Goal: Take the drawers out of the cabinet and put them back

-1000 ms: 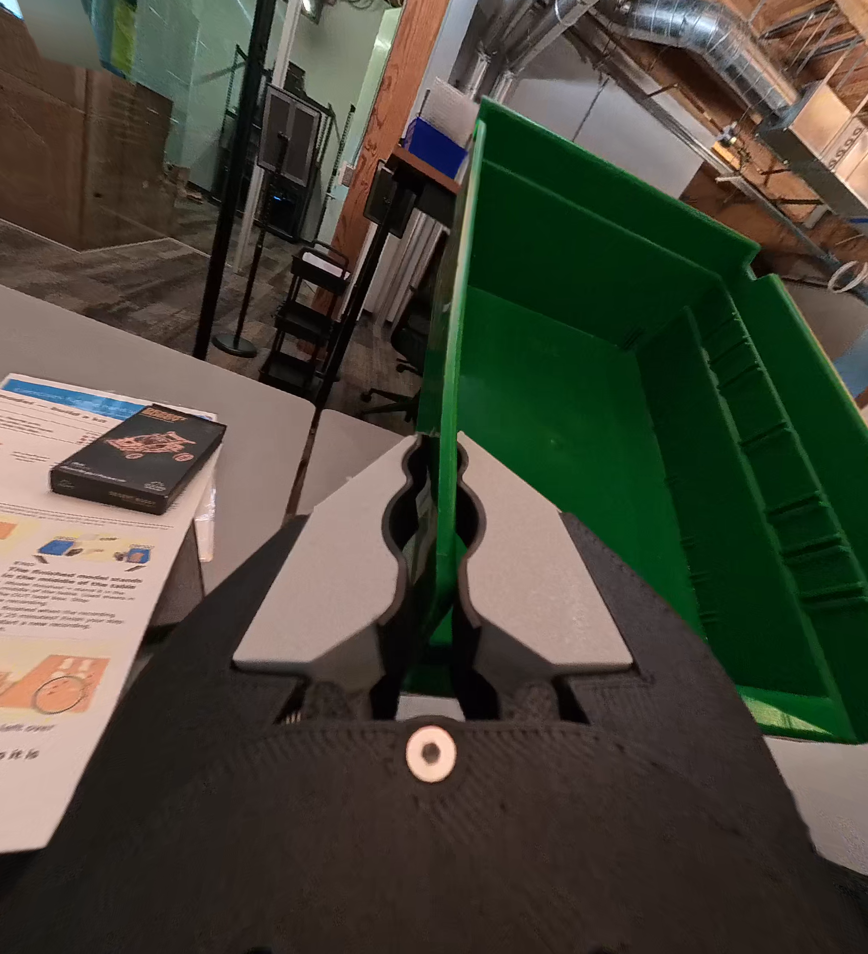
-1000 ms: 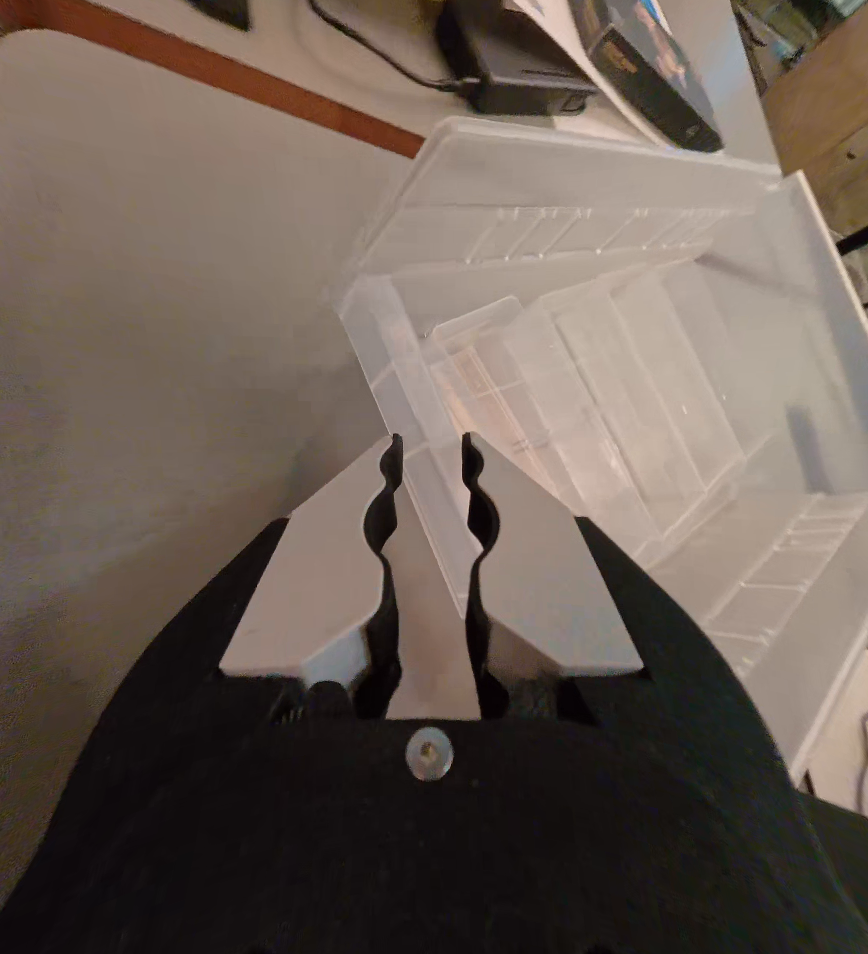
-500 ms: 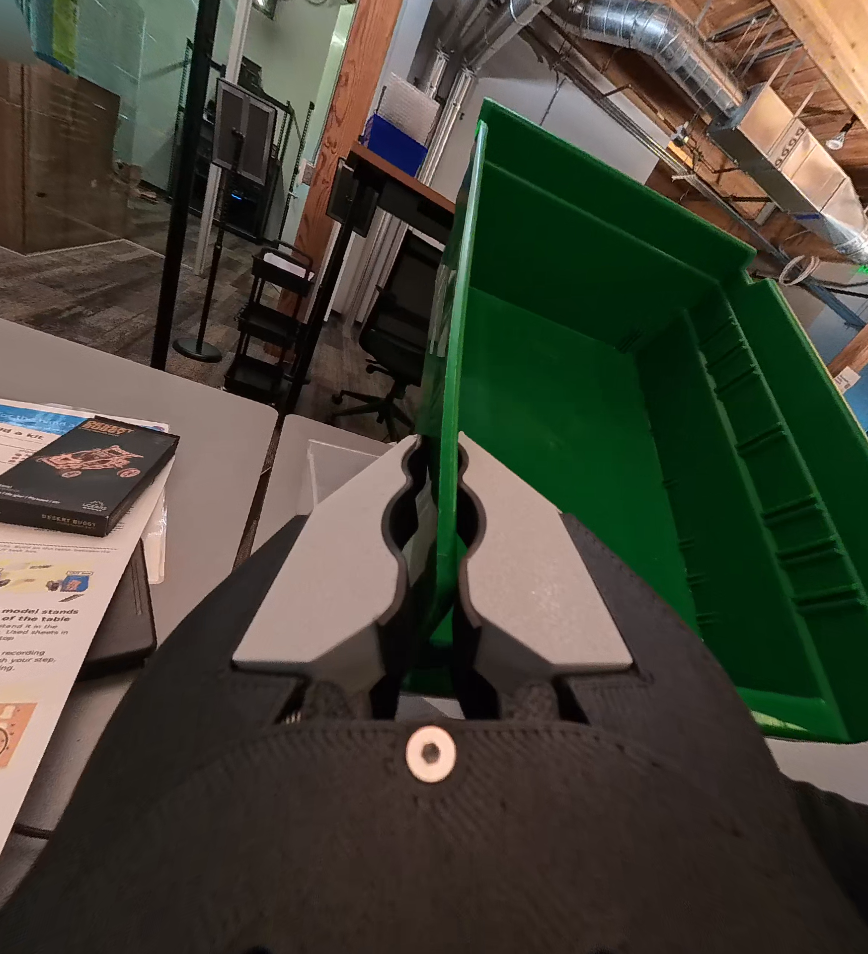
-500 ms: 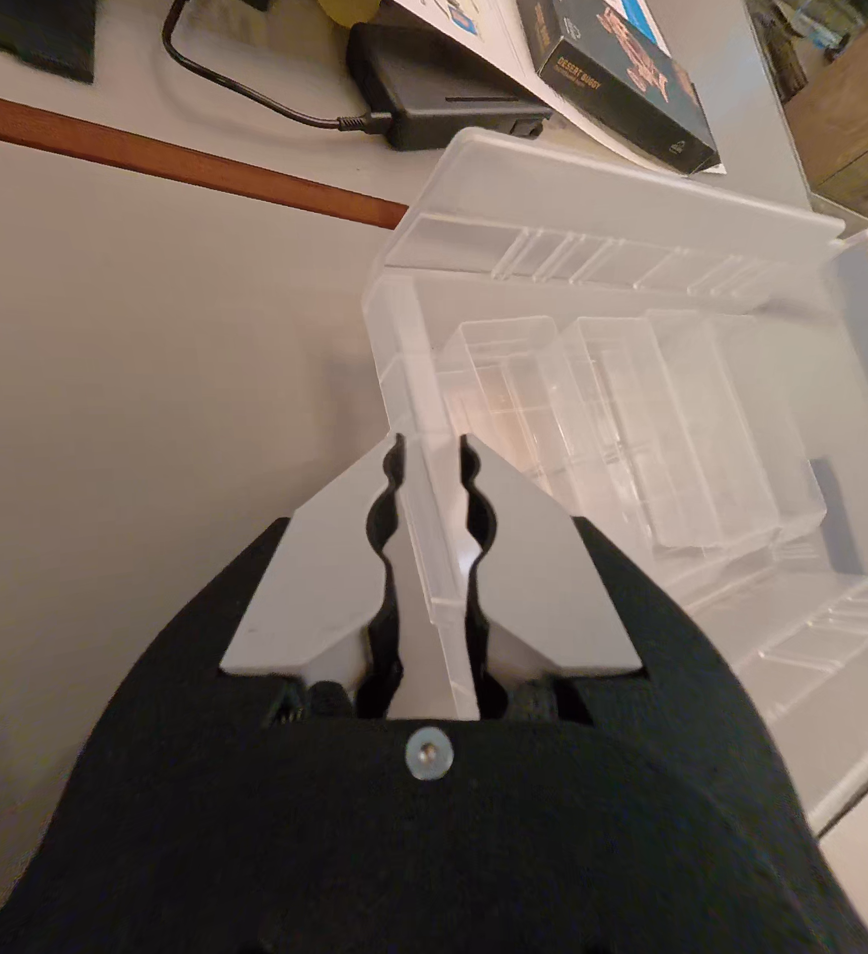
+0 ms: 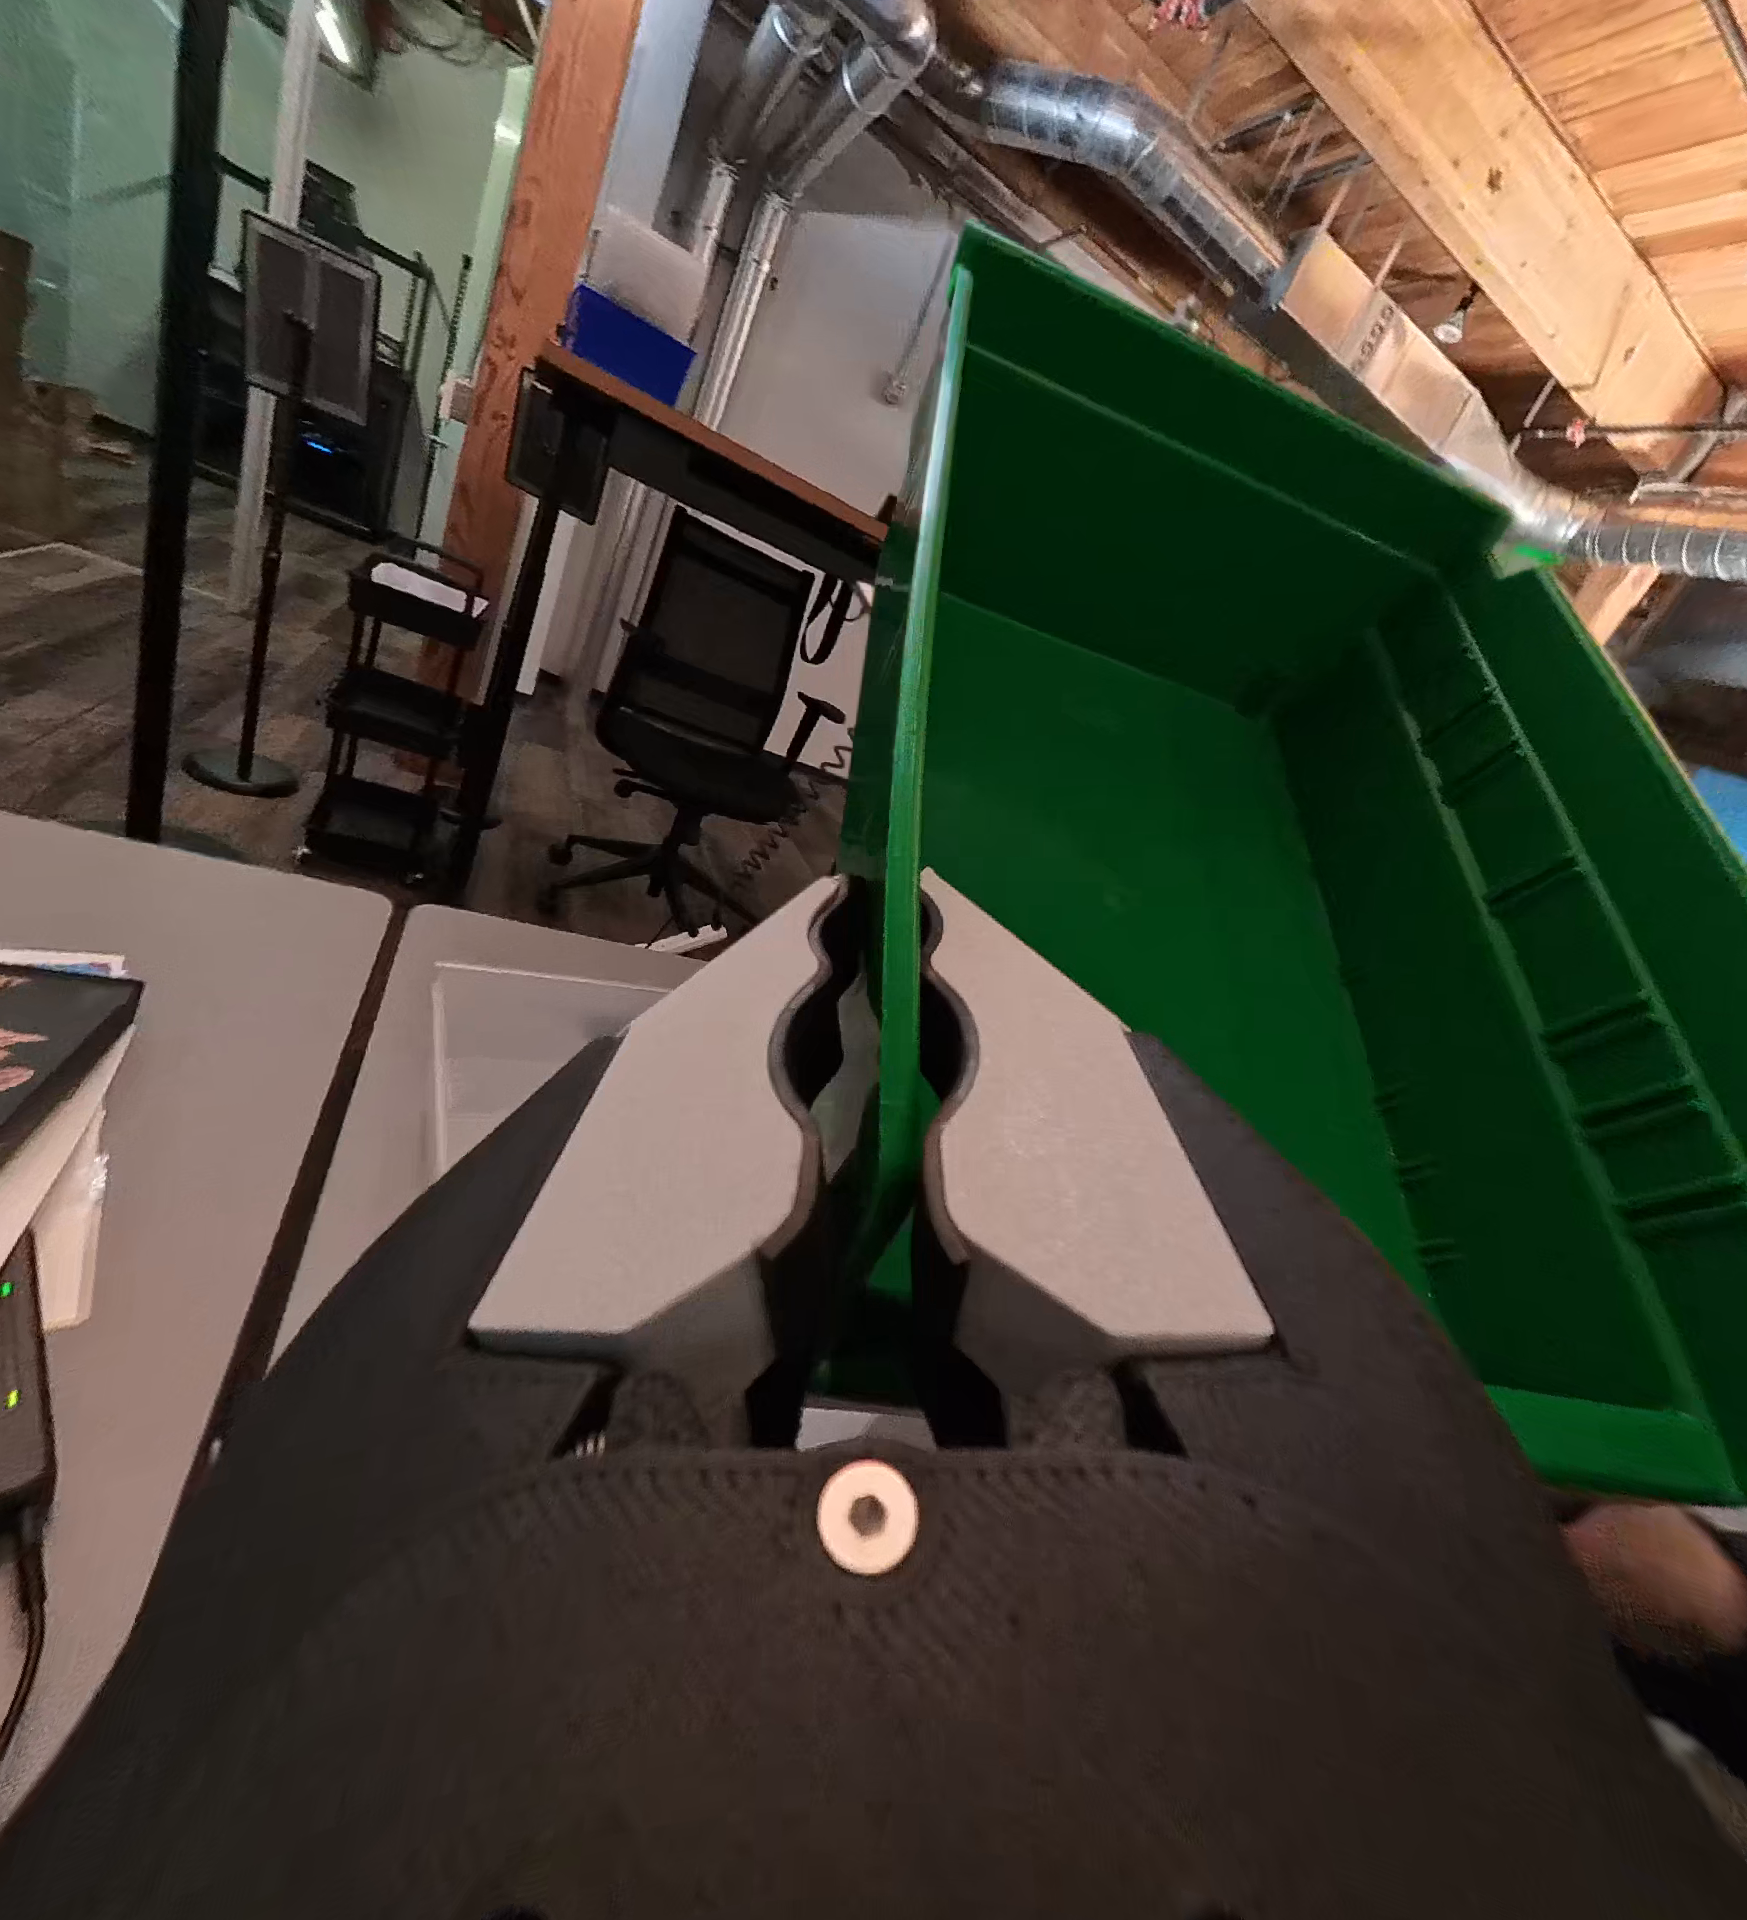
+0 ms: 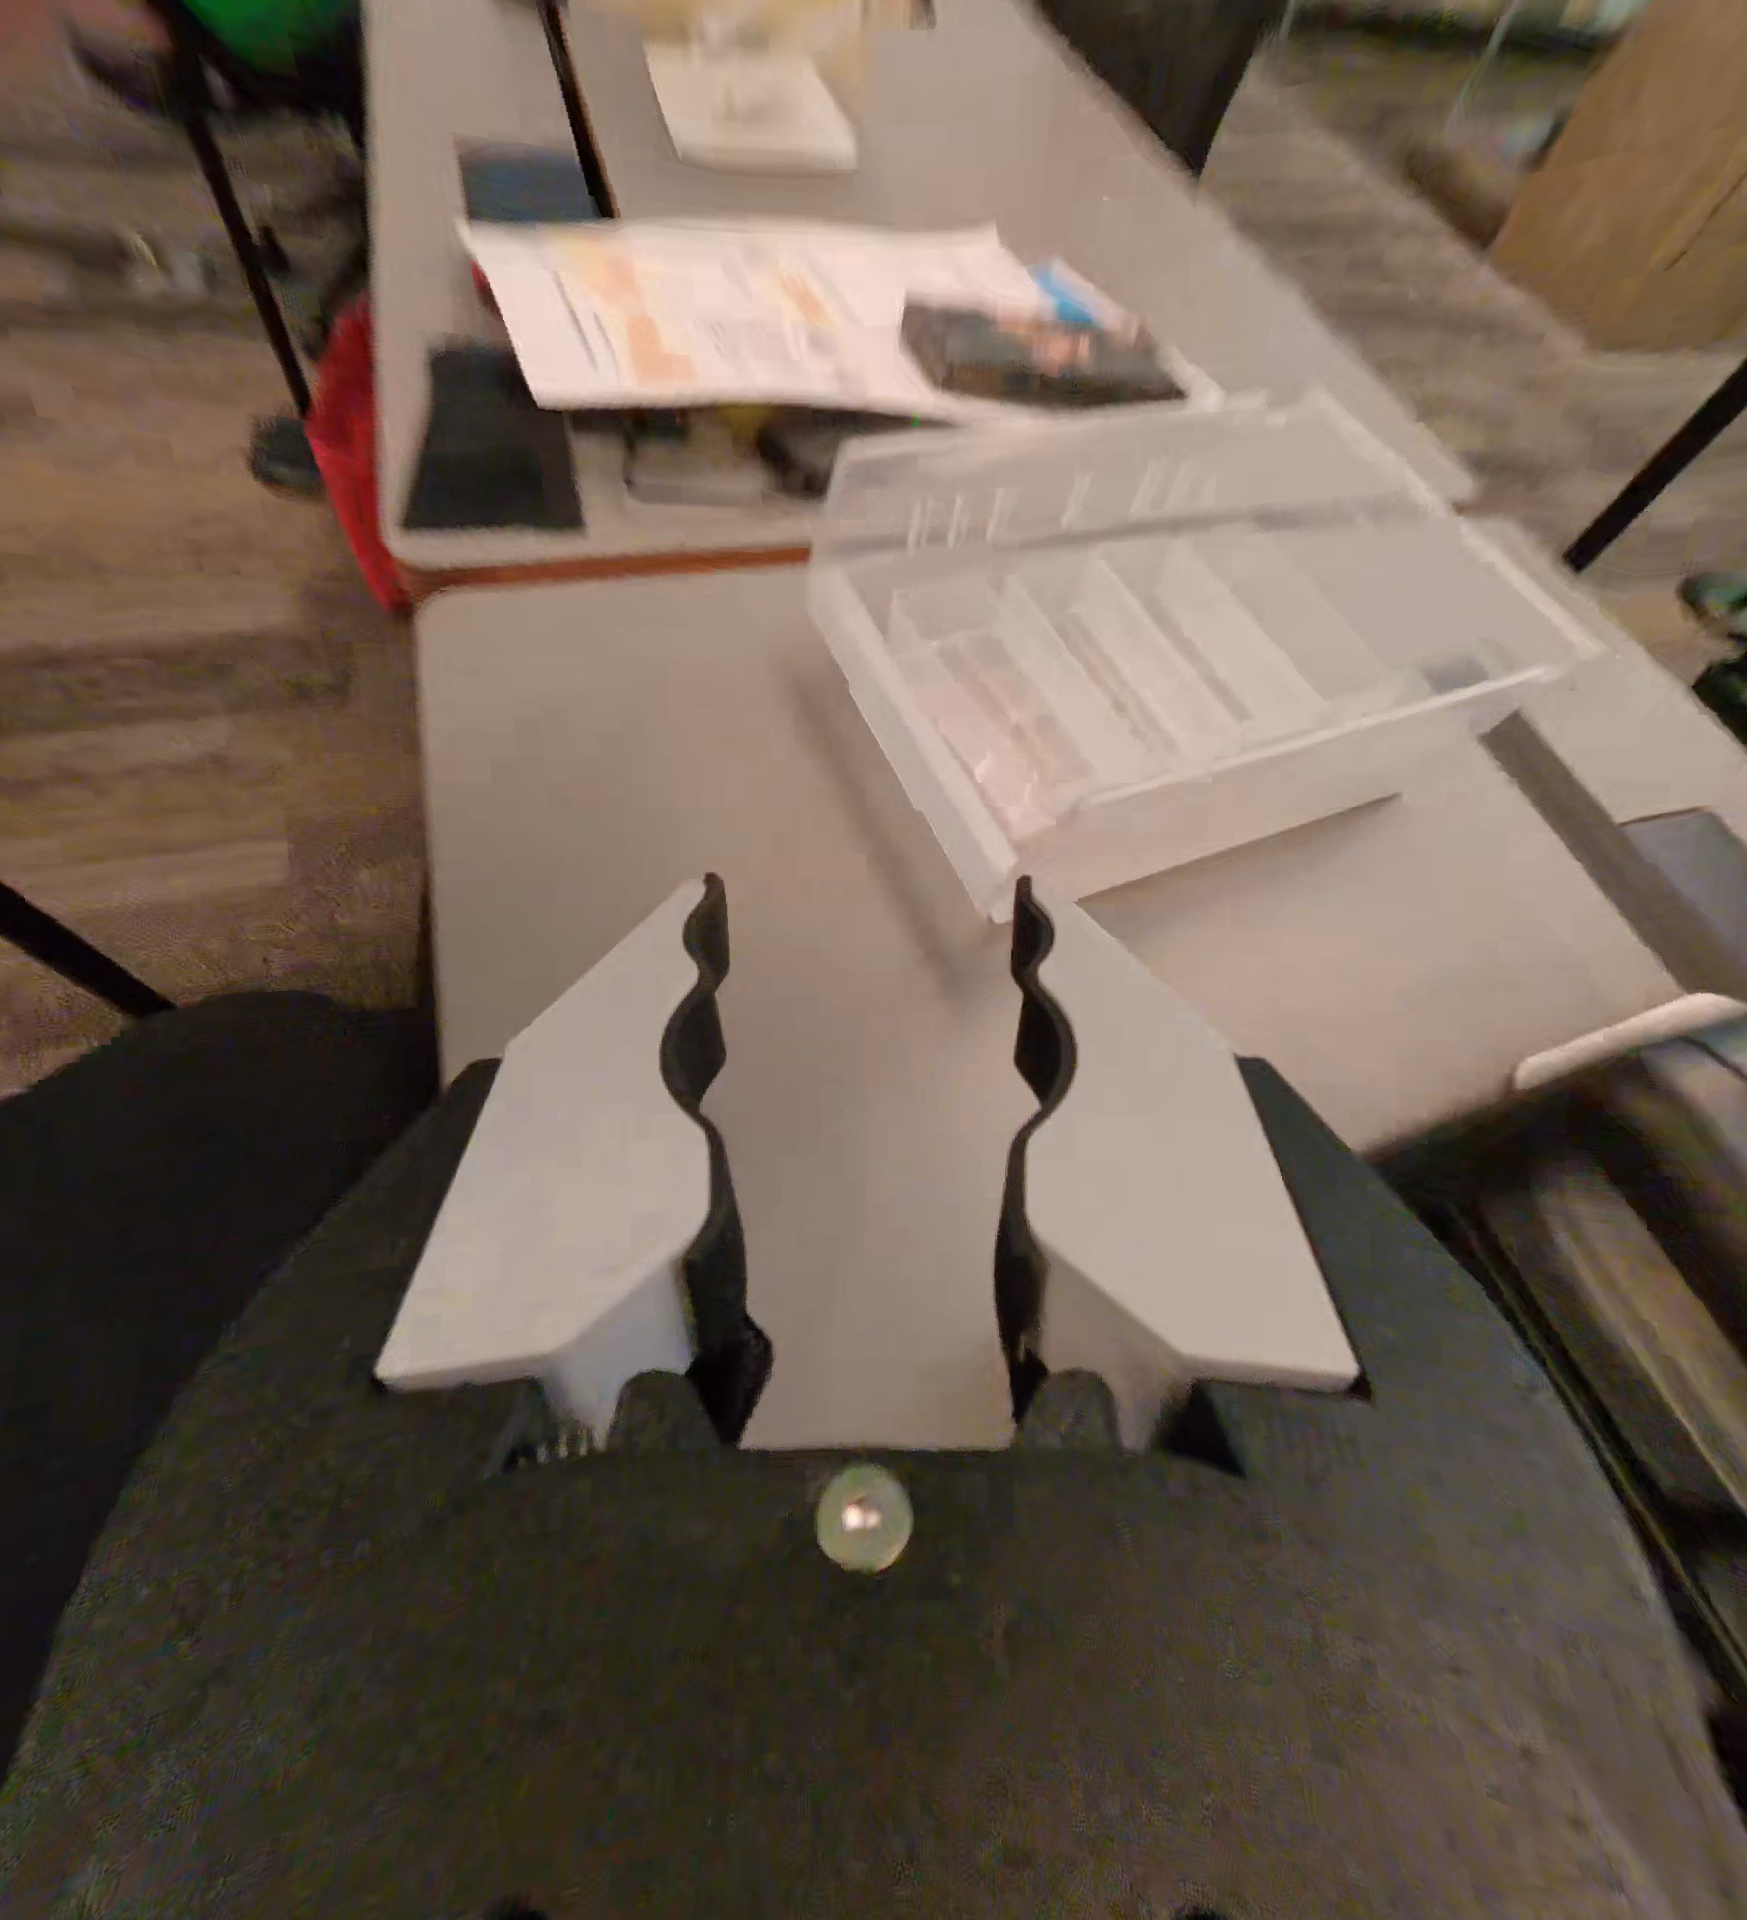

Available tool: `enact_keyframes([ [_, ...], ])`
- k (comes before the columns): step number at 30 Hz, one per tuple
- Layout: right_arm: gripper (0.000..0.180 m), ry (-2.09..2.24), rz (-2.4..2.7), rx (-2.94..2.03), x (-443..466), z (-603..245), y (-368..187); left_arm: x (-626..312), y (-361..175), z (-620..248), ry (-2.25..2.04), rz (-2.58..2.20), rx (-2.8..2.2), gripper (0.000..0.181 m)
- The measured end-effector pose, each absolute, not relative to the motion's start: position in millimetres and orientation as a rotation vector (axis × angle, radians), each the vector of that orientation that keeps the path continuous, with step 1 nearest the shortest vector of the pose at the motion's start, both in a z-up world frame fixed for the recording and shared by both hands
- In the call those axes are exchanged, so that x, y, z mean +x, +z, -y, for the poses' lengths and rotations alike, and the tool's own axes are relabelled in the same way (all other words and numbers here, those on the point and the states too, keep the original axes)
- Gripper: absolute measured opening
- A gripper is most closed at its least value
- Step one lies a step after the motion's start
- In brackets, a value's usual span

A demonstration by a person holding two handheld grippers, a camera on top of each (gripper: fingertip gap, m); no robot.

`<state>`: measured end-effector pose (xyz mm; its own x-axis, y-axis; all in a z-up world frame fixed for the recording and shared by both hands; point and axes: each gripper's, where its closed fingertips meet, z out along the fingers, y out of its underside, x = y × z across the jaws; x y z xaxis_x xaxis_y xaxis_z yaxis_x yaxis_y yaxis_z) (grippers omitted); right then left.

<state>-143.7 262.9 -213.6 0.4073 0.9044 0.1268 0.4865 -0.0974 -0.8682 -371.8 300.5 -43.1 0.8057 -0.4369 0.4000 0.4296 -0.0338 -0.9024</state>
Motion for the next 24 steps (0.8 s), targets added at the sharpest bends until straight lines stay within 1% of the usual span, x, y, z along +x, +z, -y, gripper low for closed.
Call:
enact_keyframes([
  [3,0.059,0.710,1.083,-1.545,-91,-219,-151,-331,-33,-298,-0.703,-0.085,-1.449,0.005],
  [5,0.065,0.732,0.951,-1.448,-47,-196,-113,-292,-27,-296,-0.716,-0.155,-1.443,0.005],
  [8,0.088,0.719,0.752,-1.340,16,-163,-74,-215,-24,-293,-0.742,-0.287,-1.449,0.005],
  [10,0.103,0.692,0.623,-1.302,53,-145,-58,-154,-26,-293,-0.764,-0.383,-1.452,0.005],
  [14,0.118,0.628,0.414,-1.334,113,-119,-57,-19,-43,-287,-0.872,-0.568,-1.474,0.005],
  [15,0.118,0.608,0.365,-1.336,128,-113,-58,15,-49,-282,-0.908,-0.611,-1.483,0.006],
  [18,0.129,0.481,0.168,-1.341,189,-99,-65,108,-67,-264,-0.980,-0.701,-1.490,0.006],
  [19,0.127,0.430,0.115,-1.351,210,-94,-71,134,-74,-258,-1.008,-0.716,-1.488,0.006],
  [21,0.117,0.326,0.013,-1.375,256,-84,-86,182,-90,-242,-1.038,-0.779,-1.490,0.007],
  [24,0.118,0.291,-0.123,-1.433,306,-74,-116,240,-116,-227,-1.073,-0.848,-1.512,0.007],
])
